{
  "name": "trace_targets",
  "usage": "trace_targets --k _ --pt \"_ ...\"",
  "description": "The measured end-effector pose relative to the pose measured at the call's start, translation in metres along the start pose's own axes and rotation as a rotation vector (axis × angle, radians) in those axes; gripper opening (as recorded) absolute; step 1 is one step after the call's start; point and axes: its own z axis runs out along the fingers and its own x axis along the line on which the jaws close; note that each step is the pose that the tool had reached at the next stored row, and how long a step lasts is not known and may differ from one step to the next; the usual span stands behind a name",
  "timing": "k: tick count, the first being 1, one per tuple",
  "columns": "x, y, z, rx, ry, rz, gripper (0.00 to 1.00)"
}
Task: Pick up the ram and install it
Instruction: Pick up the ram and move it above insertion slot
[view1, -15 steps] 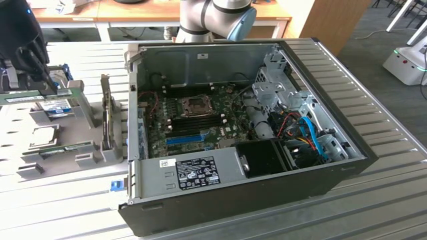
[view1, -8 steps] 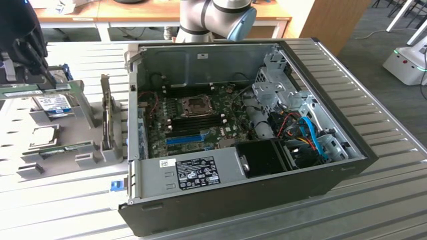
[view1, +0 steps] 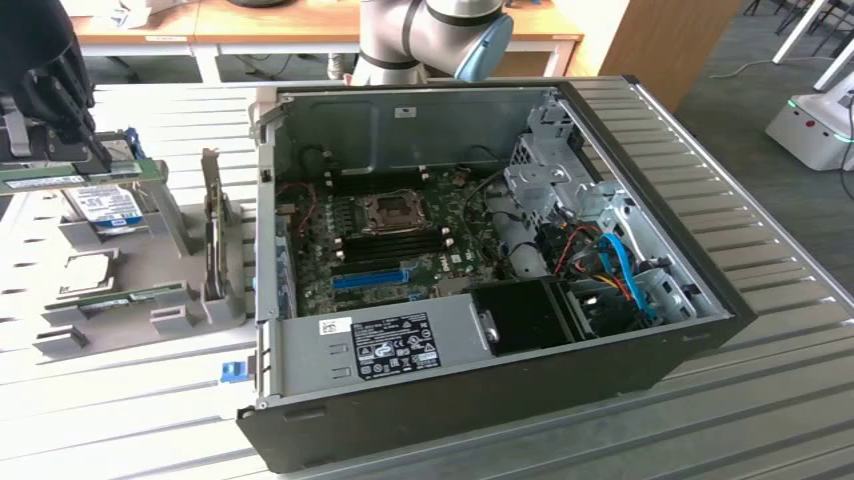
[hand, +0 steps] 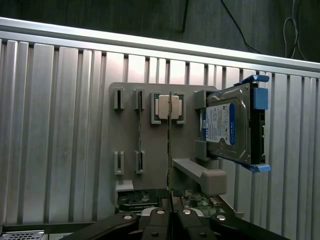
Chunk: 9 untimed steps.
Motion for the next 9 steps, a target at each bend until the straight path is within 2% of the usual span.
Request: trace_targets --k 7,9 --pt "-0.002 -0.0011 -0.0085 -0.0005 0.0017 0.000 0.12" --pt "-0.002 -0.0018 -0.0114 -0.0014 0.0039 0.000 0.12"
